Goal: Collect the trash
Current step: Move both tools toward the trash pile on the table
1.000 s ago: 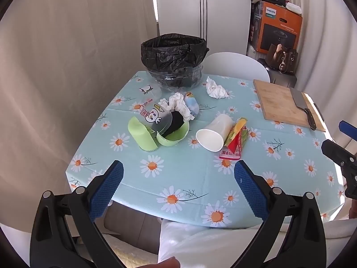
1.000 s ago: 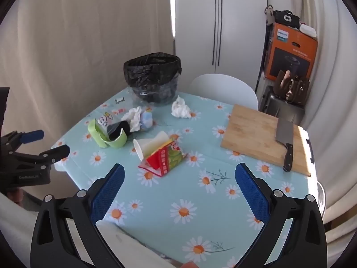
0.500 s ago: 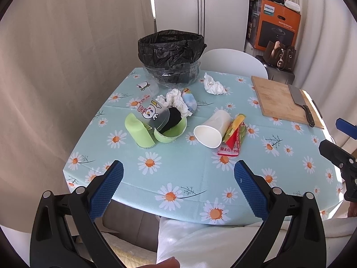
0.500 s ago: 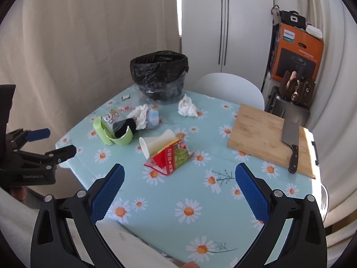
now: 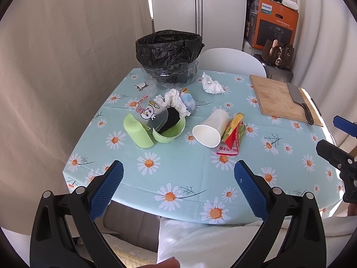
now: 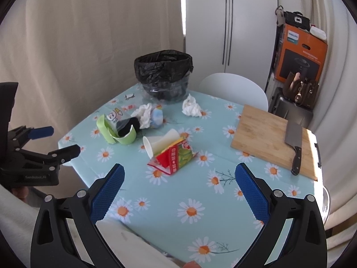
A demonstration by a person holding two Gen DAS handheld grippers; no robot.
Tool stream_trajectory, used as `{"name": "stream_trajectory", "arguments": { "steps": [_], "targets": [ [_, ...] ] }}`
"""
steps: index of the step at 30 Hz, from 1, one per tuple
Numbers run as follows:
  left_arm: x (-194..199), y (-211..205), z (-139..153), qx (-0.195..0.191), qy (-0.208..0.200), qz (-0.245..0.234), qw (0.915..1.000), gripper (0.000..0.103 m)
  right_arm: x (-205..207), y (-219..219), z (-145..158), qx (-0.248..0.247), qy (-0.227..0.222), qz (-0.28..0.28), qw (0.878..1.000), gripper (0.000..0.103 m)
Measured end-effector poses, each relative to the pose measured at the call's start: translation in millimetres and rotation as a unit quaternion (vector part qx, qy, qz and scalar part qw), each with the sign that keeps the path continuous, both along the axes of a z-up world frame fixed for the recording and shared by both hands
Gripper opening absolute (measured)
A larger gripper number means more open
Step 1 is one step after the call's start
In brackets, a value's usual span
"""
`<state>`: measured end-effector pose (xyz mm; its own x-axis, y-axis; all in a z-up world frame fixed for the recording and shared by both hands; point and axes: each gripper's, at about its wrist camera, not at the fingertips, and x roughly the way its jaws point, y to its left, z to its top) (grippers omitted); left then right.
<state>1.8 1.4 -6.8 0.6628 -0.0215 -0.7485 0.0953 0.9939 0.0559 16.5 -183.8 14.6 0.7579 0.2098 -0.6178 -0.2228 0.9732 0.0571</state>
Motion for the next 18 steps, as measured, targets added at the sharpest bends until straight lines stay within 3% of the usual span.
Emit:
{"name": "stream_trajectory", "arguments": {
  "steps": [8, 18],
  "targets": [
    [2.9, 0.8, -3.0, -0.006, 0.006, -0.01, 0.9999, 0.097, 7.6, 10.8, -3.8, -0.008, 0.016, 0.026, 1.0, 0.095],
    [11.3, 3.9, -14.8, -0.033, 0.046, -0.035, 0.9978, 0.097, 32.4, 27.4, -23.4, -0.002, 0.098, 0.066, 0.993, 0.095]
  ]
}}
